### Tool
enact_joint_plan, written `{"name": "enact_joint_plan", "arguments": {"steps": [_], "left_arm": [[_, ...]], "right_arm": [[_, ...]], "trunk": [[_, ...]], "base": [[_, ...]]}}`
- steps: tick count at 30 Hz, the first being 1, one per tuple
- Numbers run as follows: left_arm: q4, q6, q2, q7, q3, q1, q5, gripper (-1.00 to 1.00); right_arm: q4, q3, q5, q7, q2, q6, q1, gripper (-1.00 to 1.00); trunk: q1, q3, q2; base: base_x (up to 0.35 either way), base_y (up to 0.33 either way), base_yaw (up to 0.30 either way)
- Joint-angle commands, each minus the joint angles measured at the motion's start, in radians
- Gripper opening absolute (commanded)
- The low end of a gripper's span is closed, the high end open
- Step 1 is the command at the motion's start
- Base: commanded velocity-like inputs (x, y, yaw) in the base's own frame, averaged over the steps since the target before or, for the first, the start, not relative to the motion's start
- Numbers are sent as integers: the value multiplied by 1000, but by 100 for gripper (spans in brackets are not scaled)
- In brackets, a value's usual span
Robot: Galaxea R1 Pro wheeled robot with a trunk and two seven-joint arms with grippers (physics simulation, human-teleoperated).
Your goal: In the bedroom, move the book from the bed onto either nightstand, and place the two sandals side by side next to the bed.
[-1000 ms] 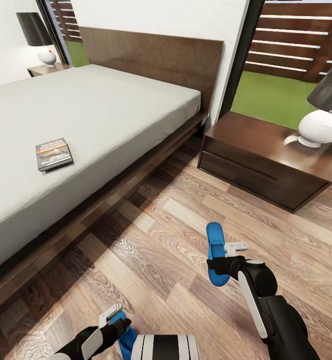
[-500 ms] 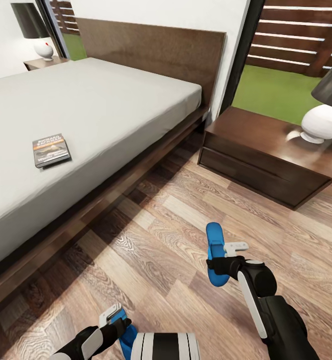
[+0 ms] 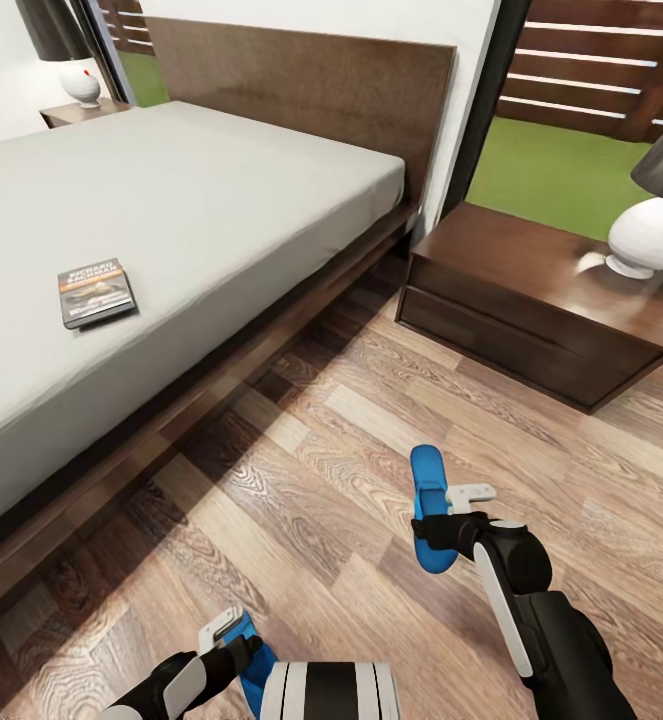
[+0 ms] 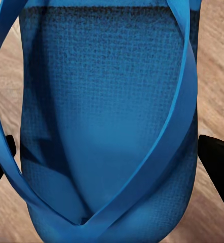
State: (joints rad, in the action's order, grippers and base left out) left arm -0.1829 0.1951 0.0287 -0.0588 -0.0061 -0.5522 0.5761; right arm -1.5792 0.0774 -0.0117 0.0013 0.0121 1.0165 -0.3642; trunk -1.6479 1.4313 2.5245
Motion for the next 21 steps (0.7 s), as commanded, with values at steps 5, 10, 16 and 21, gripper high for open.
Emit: {"name": "enact_joint_plan", "arguments": {"steps": [5,10,16,21], "left_arm": [[-2,4,1,-1,0,0,5,100],[-3,3,1,-1,0,0,5,100],[-5,3,4,-1,0,0,7,100],[-6,3,9,-1,-1,0,6,100]], "right_arm": [[-1,3,-1,0,0,4,-1,-100],[-1,3,-1,0,0,4,-1,-100],[-1,4,-1,-1,0,4,-1,-100],[0,4,-1,-2,0,4,0,-100]], "trunk": [[0,1,0],[0,1,0],[0,1,0],[-1,12,1]], "base": [[0,0,0],[0,0,0],[0,0,0],[0,0,0]]}}
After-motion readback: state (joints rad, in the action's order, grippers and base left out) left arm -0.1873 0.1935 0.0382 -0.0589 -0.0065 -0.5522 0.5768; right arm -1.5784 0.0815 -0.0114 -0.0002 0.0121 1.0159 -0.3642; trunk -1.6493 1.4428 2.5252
